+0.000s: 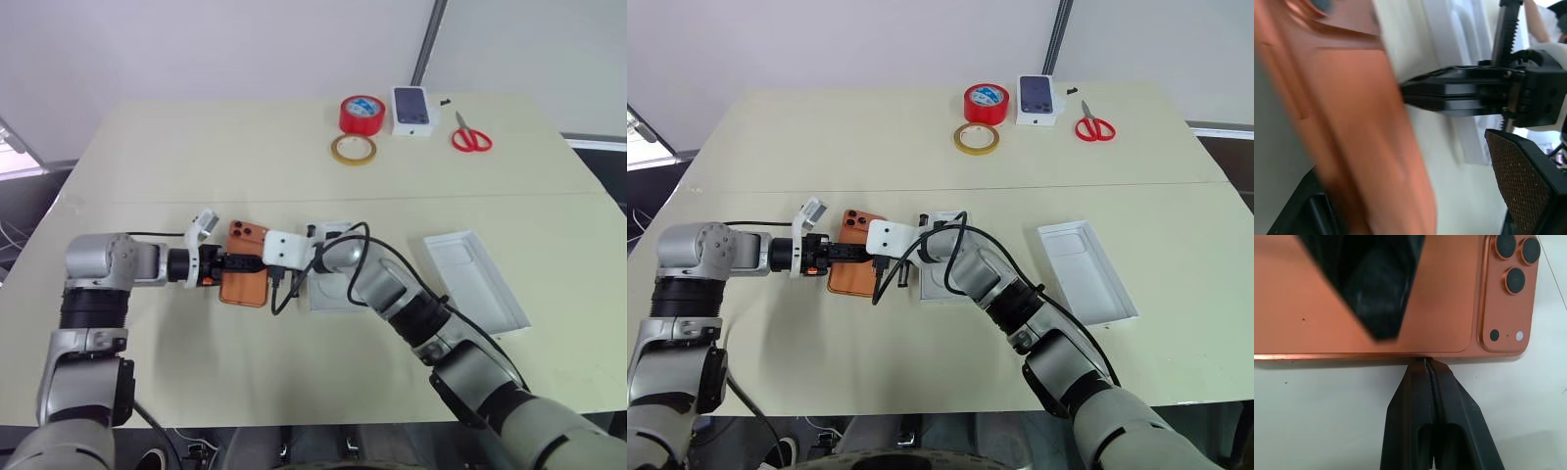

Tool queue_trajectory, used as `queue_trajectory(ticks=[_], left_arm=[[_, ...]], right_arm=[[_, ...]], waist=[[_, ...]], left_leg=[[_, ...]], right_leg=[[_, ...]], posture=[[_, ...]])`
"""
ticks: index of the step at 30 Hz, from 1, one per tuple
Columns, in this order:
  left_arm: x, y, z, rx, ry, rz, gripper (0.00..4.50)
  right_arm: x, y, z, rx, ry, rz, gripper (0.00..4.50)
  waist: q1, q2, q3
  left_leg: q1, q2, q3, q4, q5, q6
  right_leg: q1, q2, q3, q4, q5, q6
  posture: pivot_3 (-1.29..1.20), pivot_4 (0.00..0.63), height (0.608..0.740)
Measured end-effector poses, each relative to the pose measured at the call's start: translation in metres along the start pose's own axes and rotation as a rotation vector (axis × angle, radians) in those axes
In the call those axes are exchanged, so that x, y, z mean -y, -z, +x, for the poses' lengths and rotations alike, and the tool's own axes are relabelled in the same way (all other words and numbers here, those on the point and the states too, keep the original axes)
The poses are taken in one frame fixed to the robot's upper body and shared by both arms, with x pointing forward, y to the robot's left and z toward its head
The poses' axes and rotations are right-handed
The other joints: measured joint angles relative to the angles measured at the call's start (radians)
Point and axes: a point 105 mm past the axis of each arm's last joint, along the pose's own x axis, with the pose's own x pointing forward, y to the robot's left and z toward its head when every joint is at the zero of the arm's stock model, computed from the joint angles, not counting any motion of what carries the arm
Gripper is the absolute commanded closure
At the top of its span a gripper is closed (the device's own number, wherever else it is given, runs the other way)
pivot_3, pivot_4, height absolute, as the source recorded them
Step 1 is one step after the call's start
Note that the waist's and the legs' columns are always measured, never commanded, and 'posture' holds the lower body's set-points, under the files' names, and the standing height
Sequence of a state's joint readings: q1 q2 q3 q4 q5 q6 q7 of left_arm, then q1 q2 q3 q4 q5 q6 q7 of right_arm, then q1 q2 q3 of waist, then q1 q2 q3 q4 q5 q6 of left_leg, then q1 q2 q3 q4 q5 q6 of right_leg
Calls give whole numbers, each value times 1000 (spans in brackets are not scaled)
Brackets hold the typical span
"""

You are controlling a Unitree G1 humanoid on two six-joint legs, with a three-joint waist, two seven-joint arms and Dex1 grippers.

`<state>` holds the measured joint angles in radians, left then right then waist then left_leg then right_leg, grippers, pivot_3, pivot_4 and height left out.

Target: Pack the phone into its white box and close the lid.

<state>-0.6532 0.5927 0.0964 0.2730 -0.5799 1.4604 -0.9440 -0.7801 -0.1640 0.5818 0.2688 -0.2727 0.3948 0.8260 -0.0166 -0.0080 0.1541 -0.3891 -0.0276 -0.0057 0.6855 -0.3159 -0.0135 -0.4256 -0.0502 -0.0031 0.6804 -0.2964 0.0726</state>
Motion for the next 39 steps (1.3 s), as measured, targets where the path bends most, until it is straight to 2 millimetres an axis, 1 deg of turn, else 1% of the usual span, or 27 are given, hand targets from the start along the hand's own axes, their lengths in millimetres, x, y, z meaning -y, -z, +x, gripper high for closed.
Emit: queue_trajectory(ticks=[6, 11, 14, 18, 21, 28, 31, 32, 37, 39], left_arm=[[-4, -4, -3, 53, 21, -57, 573], [-9, 1, -11, 87, 43, -92, 573], [-16, 2, -16, 108, 34, -114, 1391], [-28, 8, -18, 119, 5, -146, 3392], [-31, 11, -18, 121, 6, -157, 3392], [-31, 11, -17, 124, 10, -157, 3392], [-29, 10, -16, 131, 33, -179, 4307], [-25, 6, -15, 143, 66, -176, 4460], [-27, 7, -15, 154, 72, -196, 4460], [-27, 7, -16, 161, 76, -196, 4460]], right_arm=[[0, 0, 0, 4, 0, -5, 4444], [-2, -1, 1, 10, -4, -8, 4444], [-3, -1, 1, 13, -6, -10, 4500], [-3, -1, 1, 17, -8, -14, 4500], [-4, -1, 1, 18, -8, -14, 4500], [-4, 0, 1, 17, -9, -14, 4500], [-4, 0, 1, 16, -8, -13, 4500], [-3, 0, 1, 16, -7, -13, 4500], [-3, -1, 1, 29, 8, -14, 4500], [1, -3, 0, 55, 31, 14, 4500]], waist=[[-2, 0, 0], [-11, 0, 0], [-27, 0, 0], [-31, 0, 0], [-29, 0, 0], [-28, 0, 0], [-28, 0, 0], [-27, -1, 0], [-28, 0, 0], [-28, 0, 0]], left_leg=[[0, 0, 0, 0, 1, -1], [0, 0, 0, 0, 1, -1], [0, 0, 0, -1, 1, -2], [0, 0, 0, -1, 1, -2], [0, 0, 0, -1, 1, -2], [0, 0, 0, -1, 1, -2], [0, 0, 0, -1, 1, -2], [0, 0, 0, -1, 1, -2], [0, 0, 0, -1, 1, -2], [0, 0, 0, -1, 1, -2]], right_leg=[[0, 0, 0, 0, 0, 0], [-1, 0, 0, 0, 0, 0], [-1, 0, 0, 1, 0, 0], [-2, 0, 0, 2, 0, 0], [-2, 0, 0, 2, 0, 0], [-2, 0, 0, 2, 0, 0], [-2, 0, 0, 2, 0, 0], [-2, 0, 0, 2, 0, 0], [-2, 0, 0, 2, 0, 0], [-2, 0, 0, 2, 0, 0]], posture=[[0, 150, 740], [0, 150, 740], [0, 150, 740], [0, 150, 740], [0, 150, 740], [0, 150, 740], [0, 150, 740], [0, 150, 740], [0, 150, 740], [0, 150, 740]])
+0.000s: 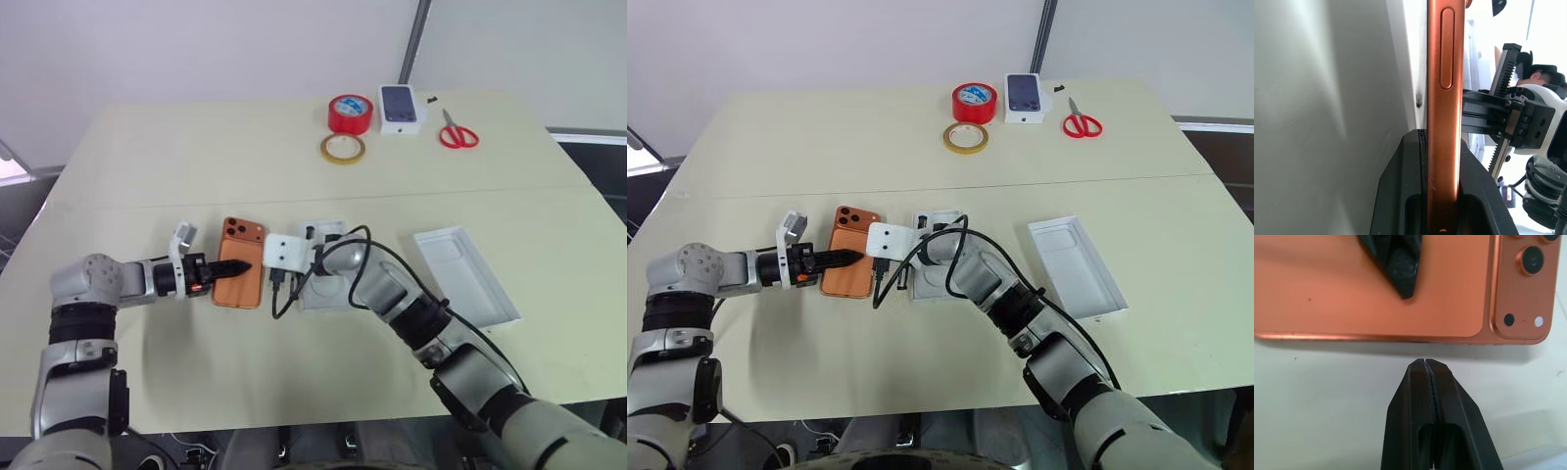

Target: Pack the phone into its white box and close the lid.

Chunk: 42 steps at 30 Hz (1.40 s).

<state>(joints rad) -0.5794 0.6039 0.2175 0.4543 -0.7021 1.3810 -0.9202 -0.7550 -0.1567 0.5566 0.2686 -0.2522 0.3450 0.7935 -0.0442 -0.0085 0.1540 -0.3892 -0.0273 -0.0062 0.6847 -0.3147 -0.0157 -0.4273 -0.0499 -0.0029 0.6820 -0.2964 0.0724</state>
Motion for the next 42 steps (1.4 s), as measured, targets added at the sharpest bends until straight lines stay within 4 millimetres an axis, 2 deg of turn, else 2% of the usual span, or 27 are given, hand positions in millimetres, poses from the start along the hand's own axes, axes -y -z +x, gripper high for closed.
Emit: queue_trajectory(ticks=[5, 6, 8, 10, 13, 17, 20, 22, 25, 29, 32, 33, 42], left_arm=[[0, -1, 0, 19, 10, 2, 4460], [0, -1, -1, 26, 10, -5, 4491], [1, -6, -4, 66, 36, -54, 4500], [3, -13, -10, 128, 83, -110, 4500], [12, -21, -14, 191, 138, -95, 4500], [17, -18, -11, 197, 140, -44, 4500], [20, -7, -1, 163, 157, -57, 4500], [19, -3, 1, 150, 153, -68, 4500], [21, -1, 6, 141, 153, -68, 4500], [22, -1, 8, 142, 158, -63, 4500], [22, -1, 8, 144, 152, -63, 4500], [22, -1, 8, 144, 150, -62, 4500], [21, 1, 10, 128, 139, -72, 4500]], right_arm=[[24, -13, -12, 125, 106, 118, 4500], [27, -19, -17, 173, 108, 162, 4247], [29, -32, -30, 292, 59, 290, 3613], [31, -41, -48, 399, 18, 362, 2636], [22, -34, -70, 442, -20, 347, 1102], [-4, -7, -90, 400, -117, 327, 1102], [-27, 22, -114, 295, -185, 204, 1102], [-40, 39, -123, 249, -224, 185, 1102], [-51, 40, -126, 261, -257, 144, 1102], [-53, 40, -128, 254, -253, 63, 1102], [-56, 44, -124, 238, -260, 39, 1895], [-58, 46, -122, 230, -263, 37, 2359], [-58, 56, -120, 202, -248, 36, 2359]], waist=[[1, 0, 0], [1, 0, 0], [-1, 0, 0], [0, -1, 1], [7, -1, 1], [14, -1, 1], [28, -3, 2], [26, -4, 3], [26, -4, 3], [30, -4, 3], [32, -4, 3], [32, -4, 3], [32, -5, 3]], left_leg=[[0, 0, 0, 0, 0, 0], [0, 0, 0, 0, 0, 0], [0, 0, 0, 0, 0, 1], [-1, 1, 0, 0, -3, 5], [-2, 0, 0, 0, -3, 5], [-3, 0, 0, 0, -2, 4], [-3, 0, 0, -1, -3, 5], [-3, 0, 0, -1, -3, 5], [-2, 1, 0, -1, -4, 6], [-2, 1, 0, -1, -1, 1], [-2, 1, 0, -1, -1, 1], [-2, 1, 0, -1, -1, 1], [-2, 1, 0, -1, -1, 1]], right_leg=[[0, 0, 0, 0, 0, 0], [0, 0, 0, 0, 0, 0], [0, 0, 0, 0, 0, 0], [-1, 0, 0, 0, 0, 0], [-1, 0, 0, -1, 0, 0], [0, -1, 0, -5, 0, 0], [0, 0, 0, -8, 0, 0], [0, 0, 0, -8, 0, 0], [0, 0, 0, -7, 0, 0], [1, 0, 0, -8, 0, 0], [1, 0, 0, -8, 0, 0], [1, 0, 0, -8, 0, 0], [1, 0, 0, -8, 0, 0]], posture=[[0, 150, 740], [0, 150, 740], [0, 150, 740], [0, 150, 740], [0, 150, 740], [0, 150, 740], [0, 150, 740], [0, 150, 740], [0, 150, 740], [0, 150, 740], [0, 150, 740], [0, 150, 740], [0, 150, 740]])
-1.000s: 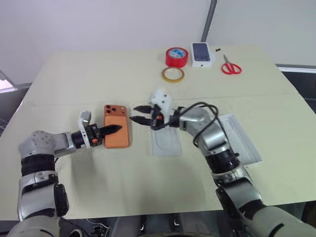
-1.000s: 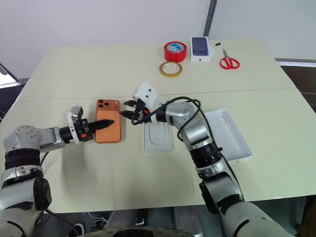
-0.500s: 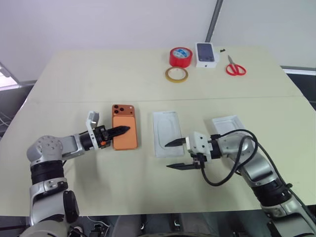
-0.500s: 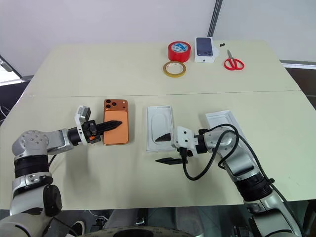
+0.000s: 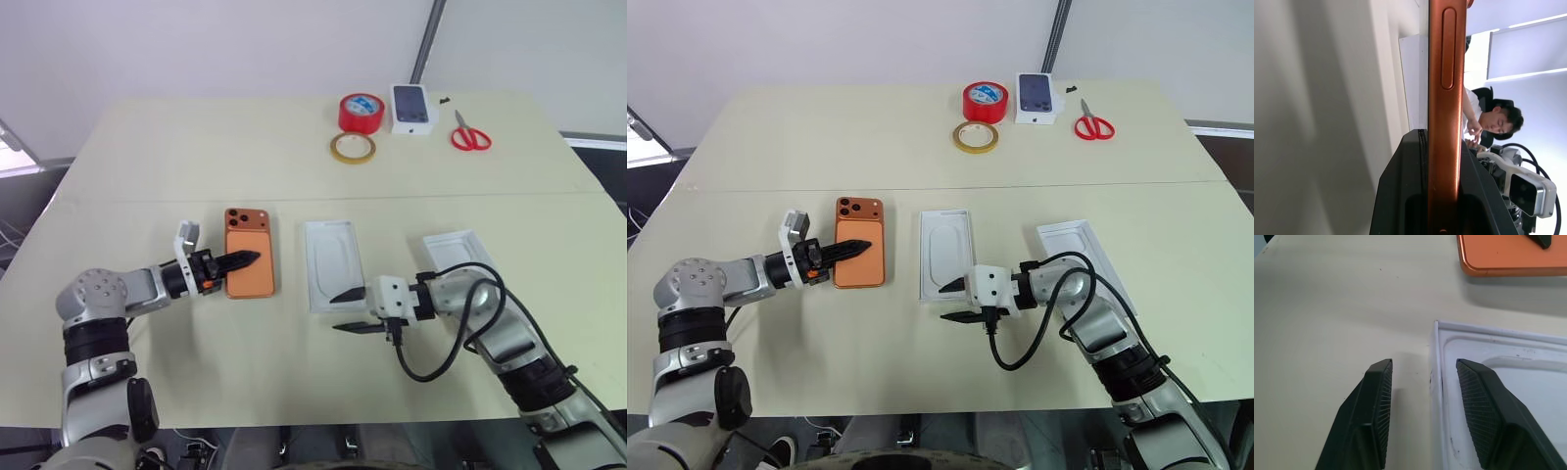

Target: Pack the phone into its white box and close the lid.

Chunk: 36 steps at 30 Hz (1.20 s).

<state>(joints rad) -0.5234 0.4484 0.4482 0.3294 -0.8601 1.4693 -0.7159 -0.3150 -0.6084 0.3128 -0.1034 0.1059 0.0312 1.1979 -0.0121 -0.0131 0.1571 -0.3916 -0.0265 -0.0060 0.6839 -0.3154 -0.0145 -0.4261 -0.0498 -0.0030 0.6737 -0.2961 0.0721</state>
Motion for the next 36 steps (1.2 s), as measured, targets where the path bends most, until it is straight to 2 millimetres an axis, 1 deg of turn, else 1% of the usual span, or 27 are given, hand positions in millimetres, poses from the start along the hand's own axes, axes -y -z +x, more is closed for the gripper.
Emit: queue_trajectory(ticks=[5, 7, 8, 10, 11, 15, 19, 21, 23, 24, 26, 29, 33, 35, 36], left_arm=[[2, 0, 1, -5, 0, 14, 4500], [3, 1, 3, -8, 1, 12, 4500], [3, 2, 3, -9, 0, 12, 4500], [3, 2, 4, -11, -2, 12, 4500], [3, 2, 4, -11, -3, 13, 4500], [3, 2, 5, -14, -9, 14, 4500], [10, -1, 10, -15, 9, 22, 4500], [19, -9, 14, -3, 34, 37, 4500], [30, -22, 17, 22, 63, 54, 4500], [36, -29, 18, 37, 77, 64, 4500], [42, -37, 19, 53, 89, 87, 4500], [42, -36, 22, 46, 94, 80, 4500], [34, -27, 24, 30, 86, 49, 4500], [27, -19, 27, 16, 81, 24, 4500], [25, -17, 28, 9, 79, 17, 4500]], right_arm=[[2, 6, 1, -14, 17, 13, 2359], [1, 8, 3, -24, 10, 6, 2914], [0, 8, 4, -22, 10, 4, 3276], [2, 7, 4, -19, 17, -4, 4260], [2, 6, 4, -19, 19, -7, 4392], [3, 6, 5, -26, 21, -24, 4392], [6, 1, 14, -2, 44, 3, 4392], [11, -6, 22, 11, 60, 1, 4392], [13, -11, 31, 13, 66, -7, 4392], [13, -11, 37, 5, 67, -16, 4392], [14, -12, 47, -4, 71, -26, 4392], [21, -14, 53, -13, 95, -31, 4392], [24, -14, 55, -19, 114, -14, 4392], [25, -13, 54, -21, 117, -13, 3816], [25, -12, 54, -24, 119, -8, 3454]], waist=[[1, 0, 0], [0, 0, 0], [0, 0, 0], [-1, 0, 0], [-1, 0, 0], [0, 0, 0], [0, 0, 0], [0, -1, 0], [-1, -1, 0], [-1, -1, 0], [-3, -1, 0], [-4, -1, 0], [-3, -1, 0], [-2, -1, 0], [-2, -1, 0]], left_leg=[[0, 0, 0, 0, 0, 0], [0, 0, 0, 0, 0, 0], [0, 0, 0, 0, 0, 0], [0, 0, 0, 0, 0, 0], [0, 0, 0, 0, 0, 0], [0, 0, 0, 0, 0, 0], [0, 0, 0, 0, 0, 0], [0, 0, 0, 1, 0, 0], [0, 0, 0, 1, 0, -1], [0, 0, 0, 1, 0, -1], [0, 0, 0, 1, 0, -1], [0, 0, 0, 1, 1, -1], [0, 0, 0, 1, 1, -1], [0, 0, 0, 1, 1, -1], [0, 0, 0, 1, 1, -1]], right_leg=[[0, 0, 0, 0, 0, 0], [0, 0, 0, 0, 0, 0], [0, 0, 0, 0, 0, 0], [0, 0, 0, 0, 0, 0], [0, 0, 0, 0, 0, 0], [0, 0, 0, 0, 0, 0], [0, 0, 0, 0, 0, 0], [0, 0, 0, 0, 0, 0], [0, 0, 0, 1, 0, 0], [0, 0, 0, 1, 0, 0], [0, 1, 0, 1, 0, 0], [0, 1, 0, 1, 0, 0], [0, 1, 0, 1, 0, 0], [0, 1, 0, 1, 0, 0], [0, 1, 0, 1, 0, 0]], posture=[[0, 150, 740], [0, 150, 740], [0, 150, 740], [0, 150, 740], [0, 150, 740], [0, 150, 740], [0, 150, 740], [0, 150, 740], [0, 150, 740], [0, 150, 740], [0, 150, 740], [0, 150, 740], [0, 150, 740], [0, 150, 740], [0, 150, 740]])
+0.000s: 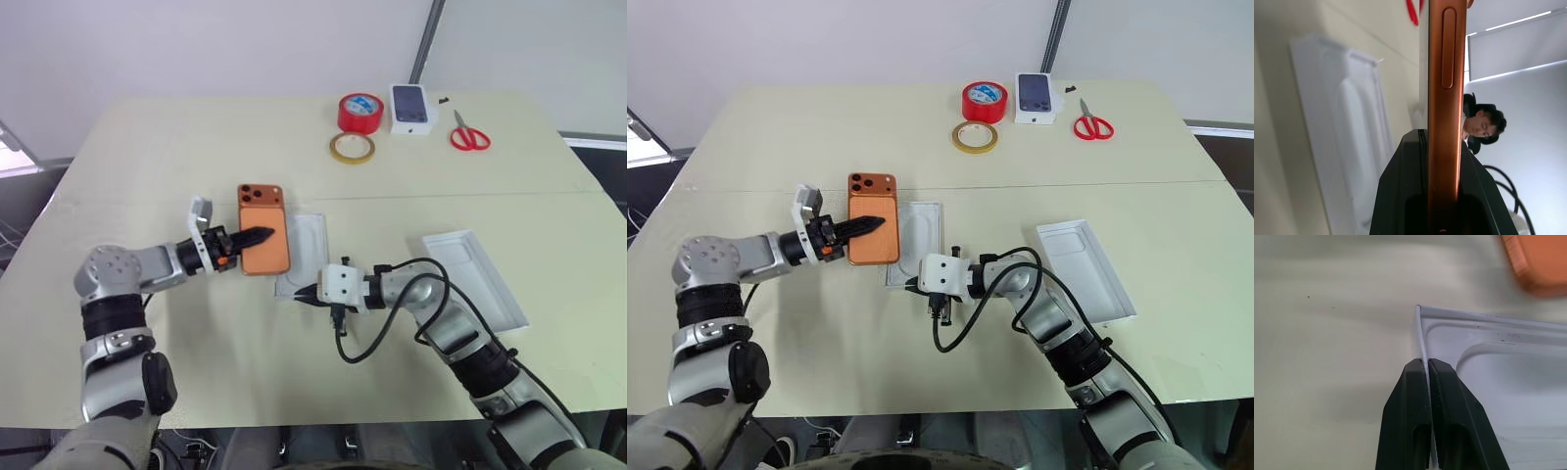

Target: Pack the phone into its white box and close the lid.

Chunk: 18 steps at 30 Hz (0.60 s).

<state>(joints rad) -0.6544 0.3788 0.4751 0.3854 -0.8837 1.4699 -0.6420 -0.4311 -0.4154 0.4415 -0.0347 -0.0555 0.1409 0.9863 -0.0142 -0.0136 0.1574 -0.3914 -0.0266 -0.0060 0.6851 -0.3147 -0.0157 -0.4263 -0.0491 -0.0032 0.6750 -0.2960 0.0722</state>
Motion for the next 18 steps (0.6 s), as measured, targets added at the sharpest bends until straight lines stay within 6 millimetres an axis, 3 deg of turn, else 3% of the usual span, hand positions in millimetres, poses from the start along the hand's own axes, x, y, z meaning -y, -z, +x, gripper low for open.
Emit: queue_trajectory(ticks=[3, 6, 12, 15, 18], left_arm=[[0, 4, 4, -12, 2, 1, 4500], [-3, 10, 6, -21, 2, -4, 4500], [-2, 13, 8, -35, -3, 10, 4500], [-1, 16, 12, -42, 8, 2, 4500], [-1, 24, 21, -65, 24, -14, 4500]], right_arm=[[-2, 2, -4, -8, 1, 19, 2080], [-2, 0, -15, -17, -6, 23, 2080], [13, -35, -52, 100, 45, 53, 2080], [26, -26, -71, 77, 105, 96, 2080], [38, -4, -83, 20, 177, 141, 2080]], waist=[[1, 0, 0], [2, 0, 0], [2, 0, 0], [5, 0, 0], [5, 0, 0]], left_leg=[[0, 0, 0, 0, 0, 0], [0, 0, 0, 0, 0, 0], [0, 0, 0, 0, 0, 0], [0, 0, 0, 0, 0, 0], [0, 0, 0, 0, 0, 1]], right_leg=[[0, 0, 0, 0, 0, 0], [0, 0, 0, 0, 0, 0], [0, 0, 0, 0, 0, 0], [1, 0, 0, 0, 0, 0], [1, 0, 0, -1, 0, 0]], posture=[[0, 150, 740], [0, 150, 740], [0, 150, 740], [0, 150, 740], [0, 150, 740]])
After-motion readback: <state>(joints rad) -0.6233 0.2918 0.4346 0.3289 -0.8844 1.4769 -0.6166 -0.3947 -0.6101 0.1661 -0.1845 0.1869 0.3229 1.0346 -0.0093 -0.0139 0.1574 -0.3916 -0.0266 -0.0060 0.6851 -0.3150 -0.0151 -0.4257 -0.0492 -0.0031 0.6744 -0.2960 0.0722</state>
